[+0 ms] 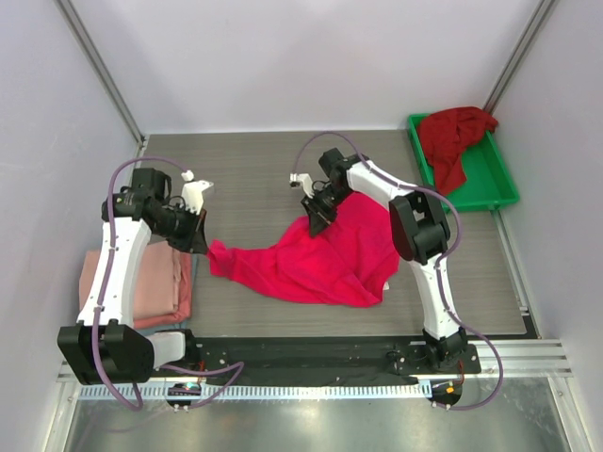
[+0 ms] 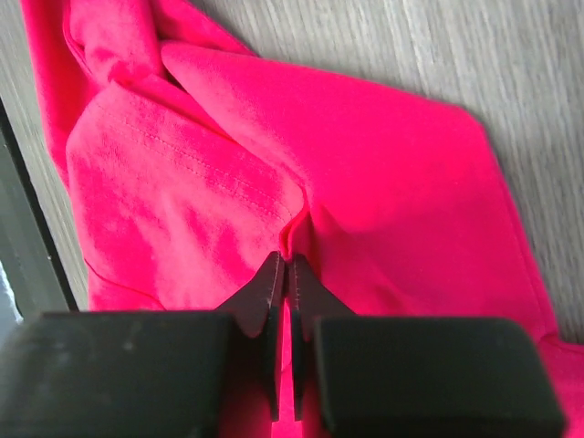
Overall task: Fold and stack the t-shirts
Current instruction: Flatten the tshirt out
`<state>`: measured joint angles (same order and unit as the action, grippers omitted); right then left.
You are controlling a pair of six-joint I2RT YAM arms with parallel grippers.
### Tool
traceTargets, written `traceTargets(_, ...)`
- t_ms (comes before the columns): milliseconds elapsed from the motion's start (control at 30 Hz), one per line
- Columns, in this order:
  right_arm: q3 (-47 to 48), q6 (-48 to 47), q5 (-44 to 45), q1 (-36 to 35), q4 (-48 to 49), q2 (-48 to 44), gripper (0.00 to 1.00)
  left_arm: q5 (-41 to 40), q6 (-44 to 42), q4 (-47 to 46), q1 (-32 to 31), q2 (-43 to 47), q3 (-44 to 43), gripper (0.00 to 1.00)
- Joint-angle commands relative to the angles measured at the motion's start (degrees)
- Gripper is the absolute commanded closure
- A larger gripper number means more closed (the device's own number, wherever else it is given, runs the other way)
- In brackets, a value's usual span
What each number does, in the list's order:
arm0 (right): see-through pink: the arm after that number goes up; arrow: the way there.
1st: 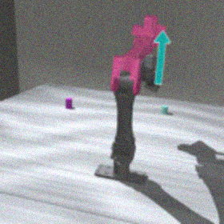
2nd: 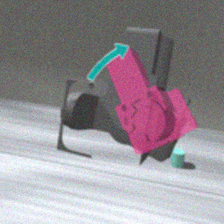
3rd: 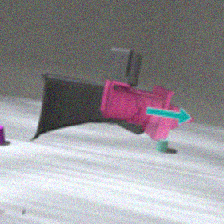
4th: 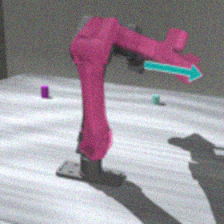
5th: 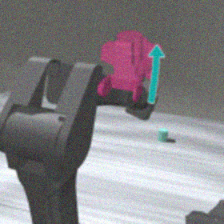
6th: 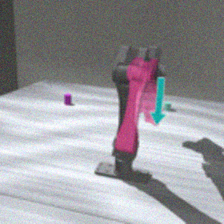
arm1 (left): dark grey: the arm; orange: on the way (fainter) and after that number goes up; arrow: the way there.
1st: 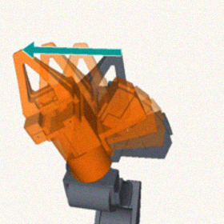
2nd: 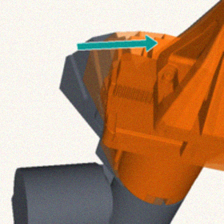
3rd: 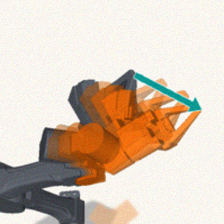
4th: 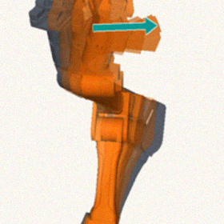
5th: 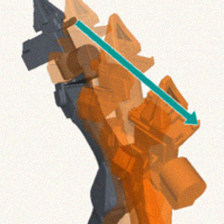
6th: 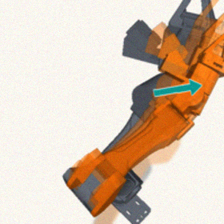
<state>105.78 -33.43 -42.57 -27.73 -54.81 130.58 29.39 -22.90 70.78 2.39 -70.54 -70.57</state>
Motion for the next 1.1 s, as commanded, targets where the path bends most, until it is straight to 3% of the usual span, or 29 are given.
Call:
traceTargets(0, 2.5, -1.02, 0.11, -0.4, -1.09, -1.29, 0.94, 1.2, 0.39, -1.53, 0.42, -0.03, -0.45, 0.99)
traceTargets(233, 7.68, -1.29, 11.17, 1.18, -0.74, -15.95, 0.98, 0.14, -0.04, -1.62, 0.51, -2.22, -9.05, 1.0)
traceTargets(400, 12.61, -6.98, 30.84, 1.71, 2.75, -28.61, 0.99, -2.83, -0.04, -1.0, 0.51, -5.56, -24.86, 1.0)
traceTargets(633, 6.91, -16.82, 50.72, 1.88, 15.15, -46.37, 0.99, -8.9, 1.09, -1.35, 0.42, -9.95, -45.34, 1.0)
traceTargets(867, 3.73, -22.64, 59.35, 1.8, 25.1, -55.7, 0.99, -13.12, 6.98, -6.09, 0.42, -13.13, -62.84, 1.0)
traceTargets(1067, 6.89, -19.4, 61.37, 1.8, 25.54, -59.21, 0.99, -11.9, 7.78, -8.91, 0.42, -8.14, -62.6, 1.0)
